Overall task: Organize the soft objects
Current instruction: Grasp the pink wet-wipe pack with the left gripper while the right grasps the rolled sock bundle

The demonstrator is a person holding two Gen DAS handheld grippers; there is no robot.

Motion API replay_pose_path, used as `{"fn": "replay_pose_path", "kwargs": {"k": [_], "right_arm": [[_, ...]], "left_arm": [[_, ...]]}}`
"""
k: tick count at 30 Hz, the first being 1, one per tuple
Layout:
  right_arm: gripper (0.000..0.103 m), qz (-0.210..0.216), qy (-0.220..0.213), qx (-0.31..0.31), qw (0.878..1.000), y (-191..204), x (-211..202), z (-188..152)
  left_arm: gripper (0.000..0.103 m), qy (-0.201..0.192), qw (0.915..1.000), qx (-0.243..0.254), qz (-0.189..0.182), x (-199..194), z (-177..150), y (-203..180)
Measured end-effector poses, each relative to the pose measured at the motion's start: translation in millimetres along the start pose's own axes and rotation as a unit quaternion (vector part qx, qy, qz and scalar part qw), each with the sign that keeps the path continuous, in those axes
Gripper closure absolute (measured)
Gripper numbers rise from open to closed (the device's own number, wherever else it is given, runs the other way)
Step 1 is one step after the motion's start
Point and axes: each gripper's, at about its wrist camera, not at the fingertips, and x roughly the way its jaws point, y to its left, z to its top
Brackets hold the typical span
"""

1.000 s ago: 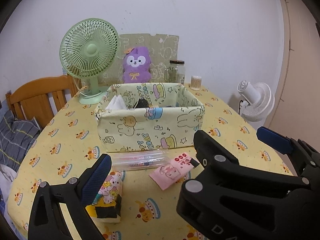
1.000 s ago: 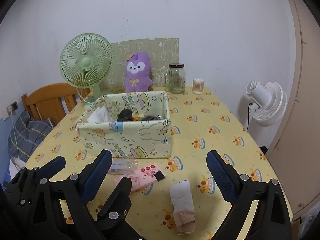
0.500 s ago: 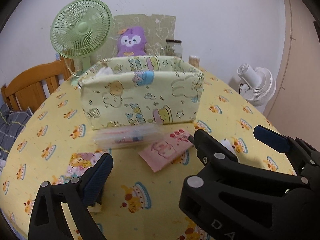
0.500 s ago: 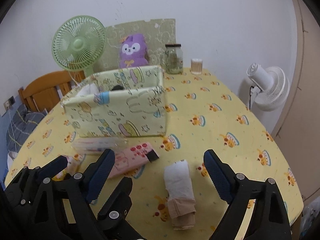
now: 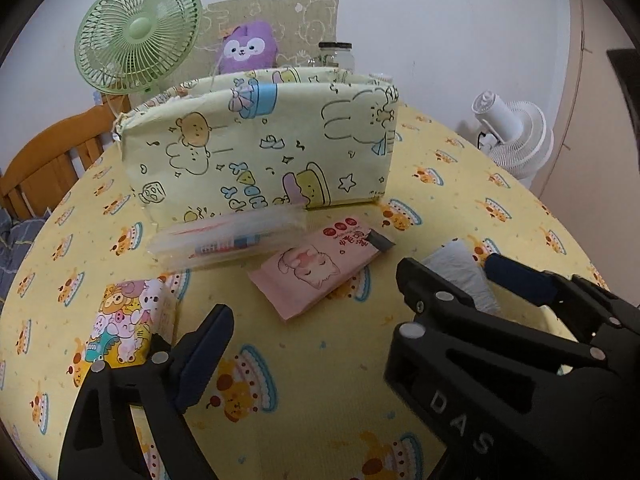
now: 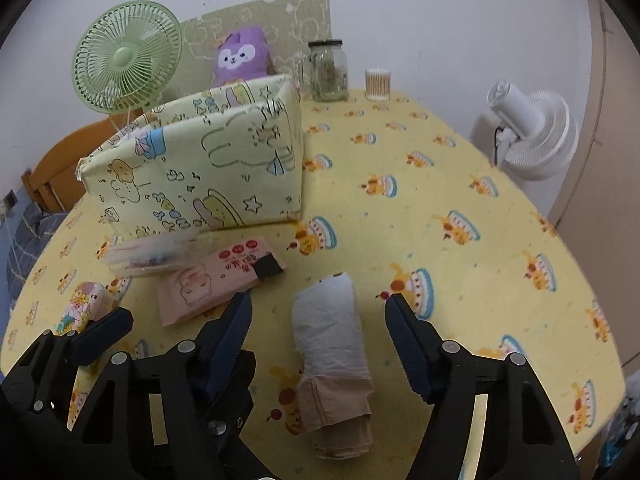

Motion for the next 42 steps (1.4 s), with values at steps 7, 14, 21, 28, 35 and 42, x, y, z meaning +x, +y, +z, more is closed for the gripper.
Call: {"fn": "replay_pose_path", "kwargs": {"k": [7, 14, 21, 28, 35, 42], "right_arm": [[0.064, -0.005, 0.015, 0.0, 1.0, -0.1, 8.9, 0.8], [0.077, -0.003, 0.016, 0.005, 1.0, -2.2, 9.6, 3.1], [0.077, 0.004, 0.005, 0.003, 1.0, 0.6, 5.7, 14.7], [0.077, 0.01, 0.0, 0.011, 1.0, 0.0, 9.0, 26.4], [0.077, 0.015, 0.007, 0.021, 1.0, -3.0, 17.8, 30.7], [0.077, 0.01, 0.015, 0.026, 1.0, -8.9, 26.8, 34.1]], "left_arm": [[0.011, 0.015, 0.9999, 0.001, -0.001, 6.4, 3.0, 1.7], [0.011, 0.017, 0.9998, 0.006, -0.001, 5.3, 6.7, 3.3], [0.011, 0.016, 0.9999, -0.001, -0.003, 6.5, 19.4, 11.1], [0.011, 0.011, 0.9999, 0.009, 0.004, 14.0, 31.9, 11.2], [0.011, 0.03, 0.9995, 0.009, -0.008, 30.6, 39.0, 11.9], [0.018, 0.046, 0.9987, 0.011, -0.022, 42.2, 44.8, 8.4]]}}
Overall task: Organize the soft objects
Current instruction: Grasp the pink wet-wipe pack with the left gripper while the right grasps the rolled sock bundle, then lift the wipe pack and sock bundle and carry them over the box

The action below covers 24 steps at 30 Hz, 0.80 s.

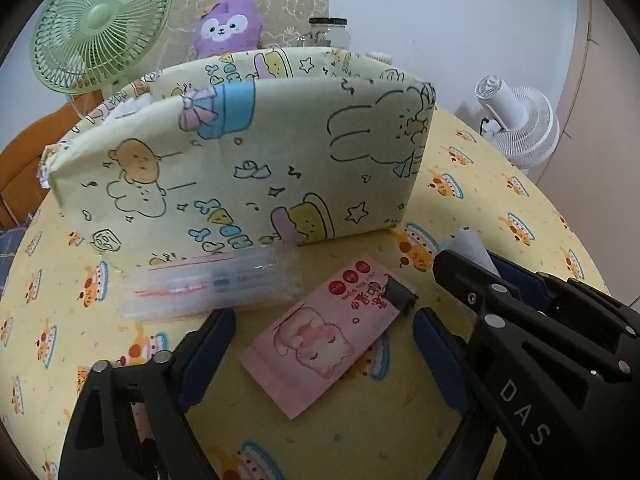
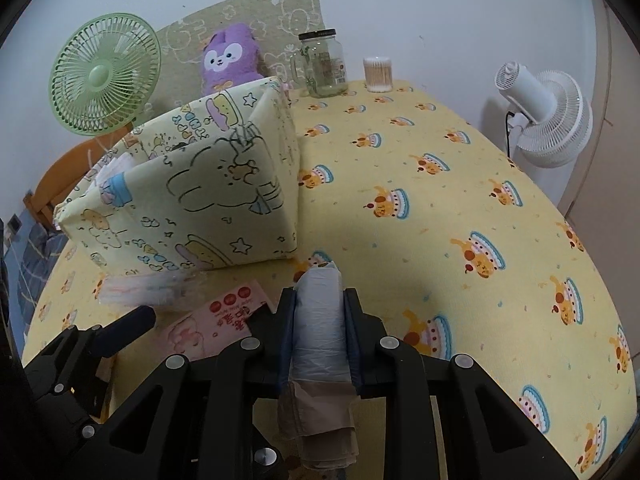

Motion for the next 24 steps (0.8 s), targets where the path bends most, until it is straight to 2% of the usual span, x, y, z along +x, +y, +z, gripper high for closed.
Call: {"fn": "replay_pose_path", "kwargs": {"k": [2, 7, 10, 15, 24], "right_arm": [[0.077, 0.0, 0.004, 0.003, 1.0, -2.5, 2.2, -0.2], [0.077, -0.001, 0.009, 0.002, 1.0, -4.5, 3.7, -2.0], [0.077, -0.001, 0.012, -0.003, 1.0, -2.8, 2.9, -5.8], [0.077, 0.004, 0.014, -0.004, 1.0, -0.4, -1.1, -11.7], [0.077, 0.013, 0.004, -0.013, 1.0, 6.1, -16.9, -18.2]], "left_arm": [[0.024, -0.001, 1.0, 0.002, 0.002, 0.3, 0.2, -1.4], [0.052, -0.008, 0.9998, 0.018, -0.002, -3.8, -3.2, -9.2], [0.062, -0.013, 0.9994, 0.03, -0.009, -9.0, -9.3, -16.0], [0.063, -0.013, 0.9994, 0.026, -0.019, -14.6, -15.2, -16.2], [0.064, -0.029, 0.9994, 0.015, -0.011, -33.3, -23.9, -11.1]]}}
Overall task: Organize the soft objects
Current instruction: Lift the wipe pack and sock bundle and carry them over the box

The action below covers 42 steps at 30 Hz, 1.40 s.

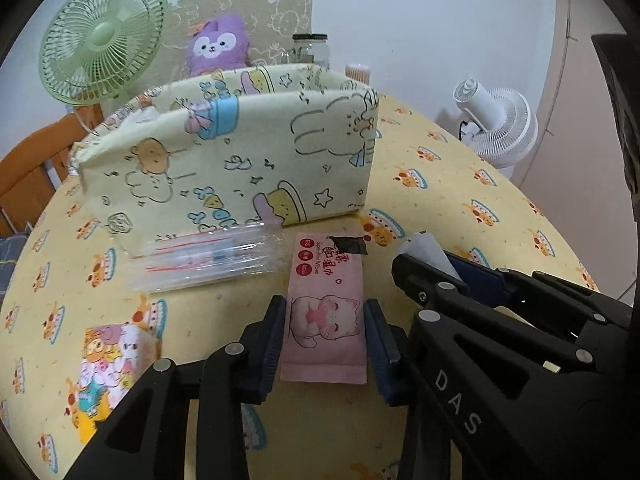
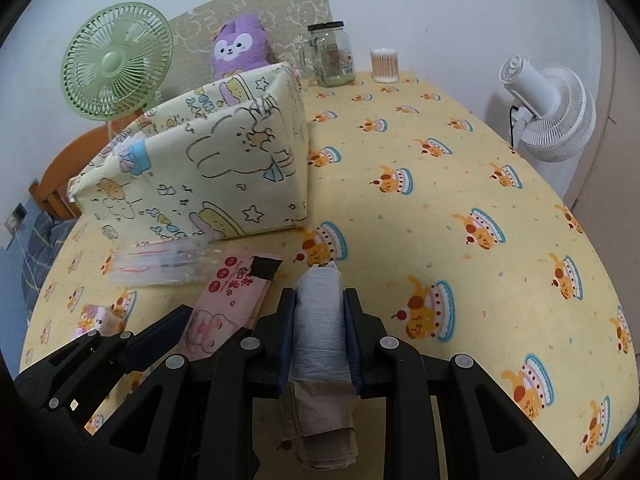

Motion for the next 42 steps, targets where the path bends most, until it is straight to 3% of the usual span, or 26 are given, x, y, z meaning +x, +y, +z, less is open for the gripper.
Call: {"fn": "replay_pose_path", "kwargs": {"k": [42], "right_arm": [[0.077, 0.025, -0.091, -0.043, 0.995, 61.1, -100.7, 34.3]], "left_arm": [[0.064, -0.101, 0.993, -0.039, 0.048, -110.6, 24.7, 28.6]]}}
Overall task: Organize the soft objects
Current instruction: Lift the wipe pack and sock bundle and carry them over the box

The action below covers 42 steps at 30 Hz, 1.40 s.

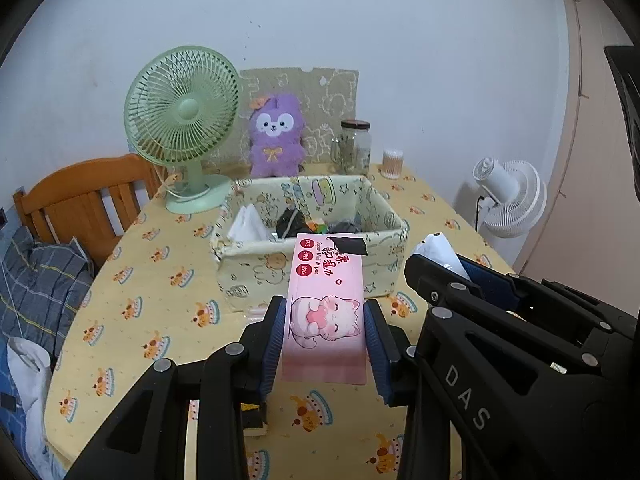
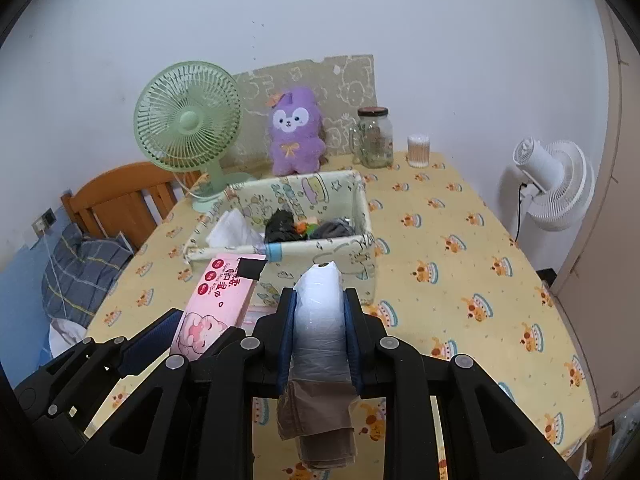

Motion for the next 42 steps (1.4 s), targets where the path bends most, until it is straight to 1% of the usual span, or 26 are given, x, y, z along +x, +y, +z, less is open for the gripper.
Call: {"fn": "replay_pose_path", "kwargs": {"k": [7, 17, 32, 33, 42], "right_arm": [[0.077, 0.004, -0.016, -0.007, 1.0, 8.3, -12.1, 10.4], [0.077, 0.009, -0.027, -0.011, 1.0, 12.9, -17.0, 24.5], [0.077, 0.011, -0.037, -0.008, 0.999, 12.6, -0.1, 51.1], [0.077, 0.011, -0.037, -0.008, 0.999, 12.7, -2.6, 48.8], [0.077, 0.012, -0.041, -0.009, 0.999, 11.9, 16.6, 67.0]], "left_arm": [[0.064, -0.016, 0.9999, -0.004, 0.005, -12.6, 10.4, 4.7], [0.064, -0.027, 0.9996, -0.008, 0.007, -17.0, 21.0, 7.5], [0.064, -0.036, 0.9993, -0.009, 0.007, -1.0, 42.0, 11.4], [0.064, -0.036, 0.9993, -0.009, 0.008, 0.5, 43.6, 11.7], [0.064, -0.039, 0.9991, -0.012, 0.009, 16.7, 58.1, 15.8]]}}
